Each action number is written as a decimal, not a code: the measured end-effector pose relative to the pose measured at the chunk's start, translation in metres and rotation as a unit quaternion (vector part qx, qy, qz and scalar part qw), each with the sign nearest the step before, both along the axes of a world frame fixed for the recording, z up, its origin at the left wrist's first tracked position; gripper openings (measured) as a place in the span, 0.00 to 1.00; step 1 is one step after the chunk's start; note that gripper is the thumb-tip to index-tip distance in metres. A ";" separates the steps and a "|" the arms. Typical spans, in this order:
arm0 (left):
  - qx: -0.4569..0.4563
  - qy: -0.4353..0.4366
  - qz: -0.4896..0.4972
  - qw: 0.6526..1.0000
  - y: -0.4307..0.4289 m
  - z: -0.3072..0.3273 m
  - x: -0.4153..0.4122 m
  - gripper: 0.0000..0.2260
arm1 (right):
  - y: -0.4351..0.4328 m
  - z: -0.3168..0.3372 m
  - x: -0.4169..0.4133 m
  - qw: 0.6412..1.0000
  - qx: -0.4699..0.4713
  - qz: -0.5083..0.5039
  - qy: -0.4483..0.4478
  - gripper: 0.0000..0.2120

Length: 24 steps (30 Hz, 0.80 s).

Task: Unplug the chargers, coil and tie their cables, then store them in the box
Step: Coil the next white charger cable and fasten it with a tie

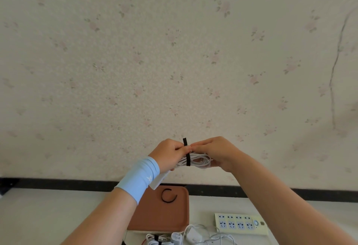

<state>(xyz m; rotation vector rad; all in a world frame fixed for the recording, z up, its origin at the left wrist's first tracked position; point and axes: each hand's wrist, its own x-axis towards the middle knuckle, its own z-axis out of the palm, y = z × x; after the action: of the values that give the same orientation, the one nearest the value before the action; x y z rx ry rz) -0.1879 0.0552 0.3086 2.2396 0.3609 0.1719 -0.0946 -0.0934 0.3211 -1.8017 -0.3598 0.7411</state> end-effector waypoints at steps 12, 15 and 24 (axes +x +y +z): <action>0.005 -0.143 0.046 0.989 -0.012 -0.006 0.001 0.14 | 0.008 0.000 -0.001 0.990 -0.004 -0.114 0.086 0.05; -0.024 -0.092 0.026 0.995 -0.010 -0.005 0.001 0.12 | 0.008 -0.005 -0.002 0.995 -0.028 -0.099 0.001 0.06; -0.088 0.028 0.058 0.994 -0.011 -0.014 0.006 0.15 | 0.010 -0.019 -0.007 0.970 -0.083 -0.086 -0.213 0.08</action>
<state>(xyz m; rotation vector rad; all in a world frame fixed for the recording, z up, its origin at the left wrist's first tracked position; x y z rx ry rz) -0.1820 0.0447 0.2943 2.0544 0.5178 0.1331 -0.1013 -0.0833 0.3017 -2.1203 -0.4242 0.2631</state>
